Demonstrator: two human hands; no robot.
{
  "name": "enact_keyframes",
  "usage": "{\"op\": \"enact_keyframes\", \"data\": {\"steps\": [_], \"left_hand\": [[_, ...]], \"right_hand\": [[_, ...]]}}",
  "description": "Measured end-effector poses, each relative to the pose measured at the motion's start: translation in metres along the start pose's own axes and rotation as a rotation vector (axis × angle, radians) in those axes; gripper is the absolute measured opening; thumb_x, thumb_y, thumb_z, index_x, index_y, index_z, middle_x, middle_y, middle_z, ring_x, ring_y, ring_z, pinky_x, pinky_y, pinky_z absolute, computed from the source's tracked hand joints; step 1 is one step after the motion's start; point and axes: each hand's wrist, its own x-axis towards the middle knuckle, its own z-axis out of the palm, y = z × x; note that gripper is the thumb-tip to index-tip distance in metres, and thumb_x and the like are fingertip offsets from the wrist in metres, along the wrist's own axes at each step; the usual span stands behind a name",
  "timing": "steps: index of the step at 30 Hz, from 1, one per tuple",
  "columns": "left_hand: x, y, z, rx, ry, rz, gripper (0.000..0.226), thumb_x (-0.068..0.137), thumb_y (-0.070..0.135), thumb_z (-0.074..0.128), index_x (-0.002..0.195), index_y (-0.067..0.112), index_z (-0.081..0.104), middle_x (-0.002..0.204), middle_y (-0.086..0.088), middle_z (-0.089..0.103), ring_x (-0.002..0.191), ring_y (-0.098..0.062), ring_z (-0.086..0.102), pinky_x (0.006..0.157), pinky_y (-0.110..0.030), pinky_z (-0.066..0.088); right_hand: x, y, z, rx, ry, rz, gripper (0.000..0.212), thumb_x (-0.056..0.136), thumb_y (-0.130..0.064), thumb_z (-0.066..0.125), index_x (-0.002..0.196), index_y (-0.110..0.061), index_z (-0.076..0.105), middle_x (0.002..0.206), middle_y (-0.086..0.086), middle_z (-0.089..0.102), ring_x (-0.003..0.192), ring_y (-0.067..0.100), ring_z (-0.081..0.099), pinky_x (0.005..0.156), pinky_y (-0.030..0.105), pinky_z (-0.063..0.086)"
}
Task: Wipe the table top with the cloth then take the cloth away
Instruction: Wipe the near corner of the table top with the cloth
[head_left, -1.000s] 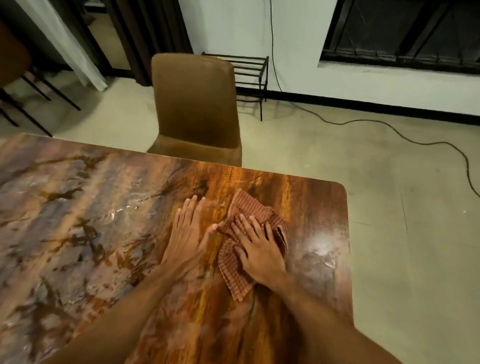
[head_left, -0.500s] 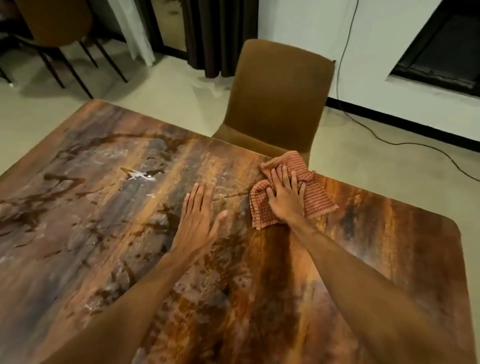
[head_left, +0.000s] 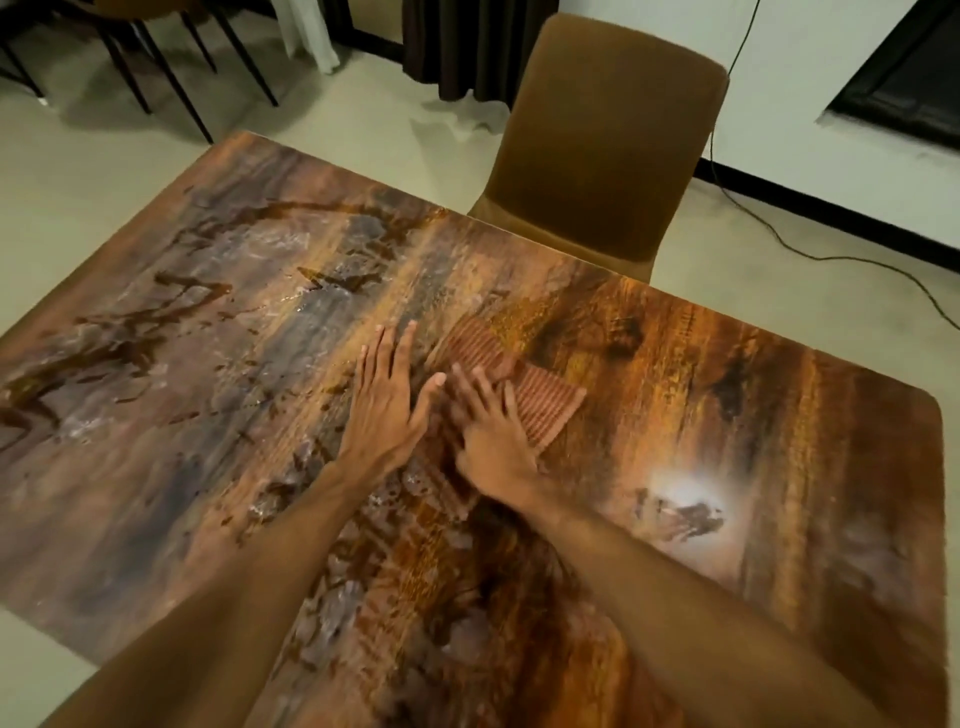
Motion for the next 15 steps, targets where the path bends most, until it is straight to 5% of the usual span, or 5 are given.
{"op": "enact_keyframes", "data": {"steps": [3, 7, 8, 12, 15], "left_hand": [[-0.024, 0.011, 0.001, -0.004, -0.001, 0.000, 0.071, 0.103, 0.056, 0.029, 0.161, 0.020, 0.010, 0.169, -0.007, 0.007, 0.156, -0.022, 0.001, 0.127, -0.046, 0.002], [-0.063, 0.032, 0.005, -0.012, -0.010, 0.044, 0.070, 0.103, 0.060, 0.027, 0.160, 0.025, 0.008, 0.169, -0.003, 0.006, 0.156, -0.019, 0.000, 0.126, -0.041, -0.001], [-0.075, 0.042, 0.007, -0.007, -0.019, 0.048, 0.070, 0.103, 0.059, 0.027, 0.160, 0.024, 0.008, 0.169, -0.003, 0.005, 0.156, -0.019, 0.000, 0.126, -0.042, -0.001], [-0.120, 0.081, 0.020, 0.024, -0.072, 0.055, 0.071, 0.102, 0.058, 0.024, 0.161, 0.020, 0.010, 0.169, -0.004, 0.006, 0.156, -0.020, -0.001, 0.127, -0.047, 0.002], [-0.154, 0.113, 0.036, 0.014, -0.104, 0.111, 0.071, 0.102, 0.058, 0.027, 0.161, 0.021, 0.010, 0.169, -0.004, 0.006, 0.156, -0.019, -0.001, 0.127, -0.045, 0.000]], "right_hand": [[-0.051, 0.018, 0.014, -0.069, 0.030, -0.150, 0.063, 0.104, -0.042, 0.026, 0.164, -0.029, 0.011, 0.173, -0.001, 0.002, 0.159, 0.027, 0.003, 0.126, 0.060, 0.004], [-0.073, 0.071, -0.013, 0.078, 0.079, 0.442, 0.061, 0.109, -0.039, 0.032, 0.165, -0.029, 0.009, 0.173, 0.002, -0.004, 0.159, 0.029, -0.004, 0.126, 0.060, 0.004], [-0.092, 0.059, -0.008, 0.043, 0.095, 0.431, 0.064, 0.107, -0.038, 0.036, 0.164, -0.029, 0.009, 0.172, 0.004, -0.006, 0.159, 0.032, -0.004, 0.125, 0.062, 0.003], [-0.196, -0.015, 0.055, 0.016, 0.042, -0.089, 0.062, 0.107, -0.044, 0.032, 0.164, -0.034, 0.010, 0.173, -0.001, -0.001, 0.159, 0.029, 0.001, 0.125, 0.063, 0.007], [-0.239, 0.049, 0.034, 0.058, 0.189, 0.193, 0.059, 0.106, -0.043, 0.030, 0.163, -0.033, 0.017, 0.173, -0.006, 0.004, 0.159, 0.023, 0.001, 0.125, 0.058, 0.015]]}}
